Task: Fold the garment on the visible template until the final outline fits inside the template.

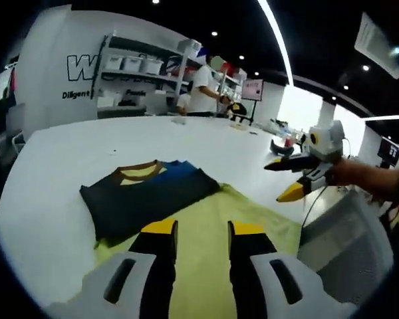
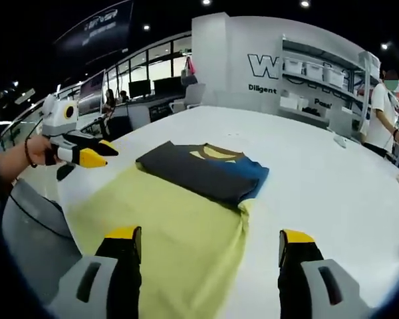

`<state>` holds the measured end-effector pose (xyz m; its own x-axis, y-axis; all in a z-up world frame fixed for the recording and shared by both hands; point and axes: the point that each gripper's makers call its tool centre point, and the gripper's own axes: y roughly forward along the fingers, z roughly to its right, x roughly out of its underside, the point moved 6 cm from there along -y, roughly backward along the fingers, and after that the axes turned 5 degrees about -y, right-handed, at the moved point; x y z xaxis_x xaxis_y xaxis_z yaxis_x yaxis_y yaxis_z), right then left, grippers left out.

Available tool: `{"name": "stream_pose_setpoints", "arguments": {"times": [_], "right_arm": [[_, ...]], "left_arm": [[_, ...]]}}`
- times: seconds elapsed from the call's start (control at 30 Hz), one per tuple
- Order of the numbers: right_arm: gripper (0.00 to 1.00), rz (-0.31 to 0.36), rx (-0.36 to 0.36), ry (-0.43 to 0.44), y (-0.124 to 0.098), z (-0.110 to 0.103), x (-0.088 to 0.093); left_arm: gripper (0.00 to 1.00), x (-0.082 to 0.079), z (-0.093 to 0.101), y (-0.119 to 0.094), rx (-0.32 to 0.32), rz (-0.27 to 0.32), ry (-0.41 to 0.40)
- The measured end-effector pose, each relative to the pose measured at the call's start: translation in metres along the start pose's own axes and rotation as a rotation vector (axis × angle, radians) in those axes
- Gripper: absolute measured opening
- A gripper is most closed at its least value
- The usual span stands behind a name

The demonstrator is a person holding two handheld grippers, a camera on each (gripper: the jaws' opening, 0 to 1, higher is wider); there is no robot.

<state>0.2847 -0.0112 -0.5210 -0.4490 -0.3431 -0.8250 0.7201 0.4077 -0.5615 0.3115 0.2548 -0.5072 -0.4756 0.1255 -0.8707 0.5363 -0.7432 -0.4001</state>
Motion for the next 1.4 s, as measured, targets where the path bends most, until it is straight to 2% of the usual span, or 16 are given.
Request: {"name": "stream_pose_setpoints", "arguments": {"times": [0.07, 0.1, 0.17, 0.33, 0.37, 0.47, 0.53, 0.63, 0.73, 0.83, 1.0, 1.07, 1.23, 1.3, 1.4], "right_arm": [[0.82, -0.001, -0.012, -0.017, 0.000, -0.002, 0.001], [0.82, 0.010, -0.008, -0.065, -0.001, -0.002, 0.001], [0.82, 0.009, -0.015, -0.088, -0.003, -0.004, 0.002], [0.81, -0.002, -0.082, -0.097, -0.007, -0.013, 0.011], [0.81, -0.006, -0.094, -0.104, -0.007, -0.014, 0.013], [0.81, -0.038, -0.108, -0.130, -0.010, -0.016, 0.021], [0.80, -0.035, -0.125, -0.108, -0.012, -0.018, 0.023], [0.78, -0.043, -0.131, -0.123, -0.014, -0.022, 0.027], [0.77, -0.052, -0.147, -0.130, -0.015, -0.025, 0.030], [0.73, -0.082, -0.165, -0.160, -0.017, -0.026, 0.038], [0.59, -0.148, -0.223, -0.177, -0.019, -0.031, 0.053], [0.59, -0.160, -0.229, -0.183, -0.019, -0.031, 0.056], [0.58, -0.241, -0.227, -0.223, -0.018, -0.031, 0.071], [0.55, -0.275, -0.250, -0.243, -0.017, -0.034, 0.077], [0.51, -0.289, -0.260, -0.256, -0.016, -0.035, 0.079]], "left_arm": [[0.26, 0.006, -0.002, -0.008, -0.012, -0.010, 0.008], [0.27, 0.013, -0.005, -0.016, -0.030, -0.027, 0.011], [0.27, 0.016, -0.006, -0.020, -0.039, -0.036, 0.016], [0.29, 0.029, -0.006, -0.033, -0.047, -0.078, 0.053], [0.29, 0.035, -0.005, -0.036, -0.047, -0.103, 0.064], [0.29, 0.044, -0.002, -0.041, -0.041, -0.139, 0.091], [0.29, 0.048, 0.000, -0.043, -0.036, -0.153, 0.104], [0.29, 0.054, 0.002, -0.044, -0.030, -0.168, 0.109], [0.29, 0.062, 0.002, -0.047, -0.027, -0.212, 0.144], [0.29, 0.070, 0.003, -0.050, -0.028, -0.238, 0.151], [0.29, 0.084, 0.005, -0.056, -0.022, -0.286, 0.134], [0.29, 0.087, 0.004, -0.057, -0.027, -0.306, 0.147], [0.30, 0.099, 0.002, -0.058, -0.025, -0.373, 0.160], [0.29, 0.102, 0.002, -0.059, -0.021, -0.393, 0.160], [0.29, 0.104, 0.003, -0.059, -0.016, -0.407, 0.161]]}}
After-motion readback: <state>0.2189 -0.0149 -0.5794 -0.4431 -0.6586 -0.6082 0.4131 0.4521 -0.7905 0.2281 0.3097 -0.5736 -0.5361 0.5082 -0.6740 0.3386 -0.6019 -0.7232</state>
